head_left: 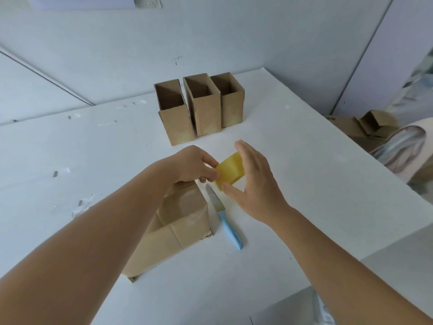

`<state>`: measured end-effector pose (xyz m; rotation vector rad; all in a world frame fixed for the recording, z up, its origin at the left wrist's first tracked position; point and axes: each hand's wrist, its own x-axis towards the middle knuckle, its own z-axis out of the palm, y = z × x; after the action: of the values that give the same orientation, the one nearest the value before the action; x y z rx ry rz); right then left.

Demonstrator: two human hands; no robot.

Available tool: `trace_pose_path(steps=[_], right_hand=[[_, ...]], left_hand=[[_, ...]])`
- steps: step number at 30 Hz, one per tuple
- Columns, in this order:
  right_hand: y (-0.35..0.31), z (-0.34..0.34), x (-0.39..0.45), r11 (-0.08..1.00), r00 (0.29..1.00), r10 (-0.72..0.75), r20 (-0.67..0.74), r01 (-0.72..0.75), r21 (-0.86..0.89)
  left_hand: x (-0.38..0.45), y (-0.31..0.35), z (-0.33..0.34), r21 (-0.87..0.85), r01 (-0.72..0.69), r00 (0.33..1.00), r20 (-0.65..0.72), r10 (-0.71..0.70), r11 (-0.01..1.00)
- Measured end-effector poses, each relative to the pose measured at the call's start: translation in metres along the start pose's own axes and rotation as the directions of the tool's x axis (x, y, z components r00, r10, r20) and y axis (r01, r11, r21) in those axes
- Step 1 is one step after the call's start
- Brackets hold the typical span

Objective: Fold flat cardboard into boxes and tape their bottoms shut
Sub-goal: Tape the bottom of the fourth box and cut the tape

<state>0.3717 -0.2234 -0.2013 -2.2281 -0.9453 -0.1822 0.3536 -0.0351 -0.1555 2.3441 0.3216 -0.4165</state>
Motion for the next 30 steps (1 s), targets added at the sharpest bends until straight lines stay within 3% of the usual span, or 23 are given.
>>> trace_pose_path(steps=[2,4,9,13,20,25,30], right_hand=[[-0.001,0.009,-0.022,0.997,0.98,0.074,-0.184,-0.068,0.041],[0.004,0.022,-0.045,0.989,0.959,0.146,-0.243,-0.14,0.042],[0.016,0.058,-0.074,0.962,0.951,0.272,0.148,-0.265,-0.063],[0.014,0.078,-0.066,0.964,0.917,0.258,0.305,-0.221,-0.151],[0.024,0.076,-0.075,0.941,0.916,0.292,0.274,-0.223,-0.255],[0.027,0.04,-0.085,0.947,0.912,0.319,0.259,-0.294,-0.132],[0.022,0.003,-0.092,0.96,0.934,0.281,0.223,-0.27,-0.079]], left_hand=[[-0.001,-0.001,0.001,-0.034,0.003,1.0,-0.025,-0.004,0.999],[-0.002,-0.001,0.002,-0.052,-0.001,0.999,-0.042,-0.001,0.999],[-0.002,-0.003,0.003,-0.06,-0.01,0.998,-0.066,0.006,0.998],[-0.004,-0.002,0.004,-0.036,-0.017,0.998,-0.069,0.014,0.999],[-0.002,-0.003,0.004,-0.038,-0.017,0.997,-0.075,0.014,0.999],[-0.001,-0.001,0.004,-0.048,0.0,0.996,-0.085,-0.004,0.999],[-0.003,0.001,0.005,-0.062,0.002,0.996,-0.086,-0.007,0.998]])
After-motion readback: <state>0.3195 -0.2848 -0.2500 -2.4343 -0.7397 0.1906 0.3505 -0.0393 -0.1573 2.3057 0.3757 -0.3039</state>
